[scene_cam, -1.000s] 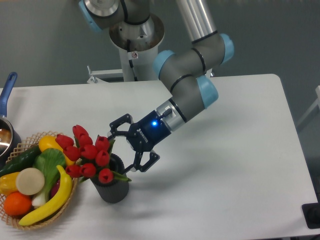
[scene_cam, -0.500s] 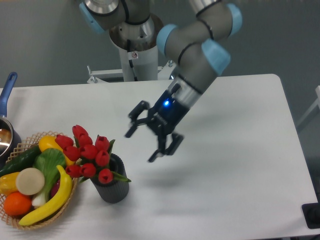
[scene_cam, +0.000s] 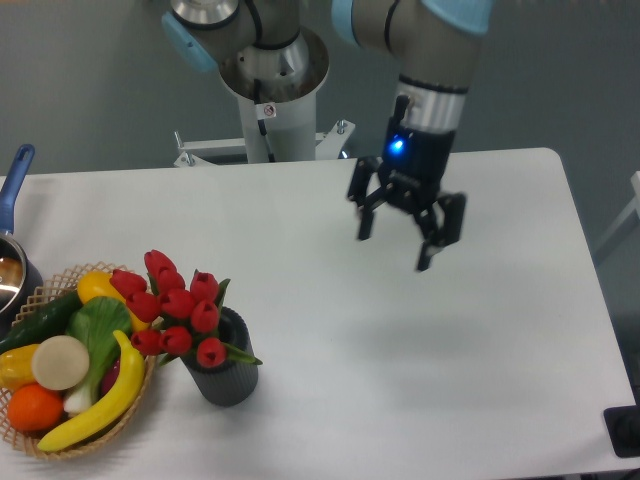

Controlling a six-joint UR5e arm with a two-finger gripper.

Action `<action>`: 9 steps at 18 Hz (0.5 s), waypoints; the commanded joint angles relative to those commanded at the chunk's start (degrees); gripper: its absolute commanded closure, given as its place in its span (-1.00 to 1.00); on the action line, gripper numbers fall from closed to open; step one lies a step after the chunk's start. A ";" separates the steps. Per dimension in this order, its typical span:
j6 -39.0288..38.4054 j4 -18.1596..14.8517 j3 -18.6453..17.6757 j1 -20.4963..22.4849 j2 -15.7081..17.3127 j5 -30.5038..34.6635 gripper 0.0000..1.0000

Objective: Insert the flowers into the vase

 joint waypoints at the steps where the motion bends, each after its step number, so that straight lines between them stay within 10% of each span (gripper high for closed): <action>1: 0.44 -3.41 1.23 0.17 0.18 0.70 -1.00; 5: 10.79 -21.08 9.13 2.63 0.70 5.54 -1.00; 9: 12.74 -26.64 12.31 4.48 1.23 5.90 -1.00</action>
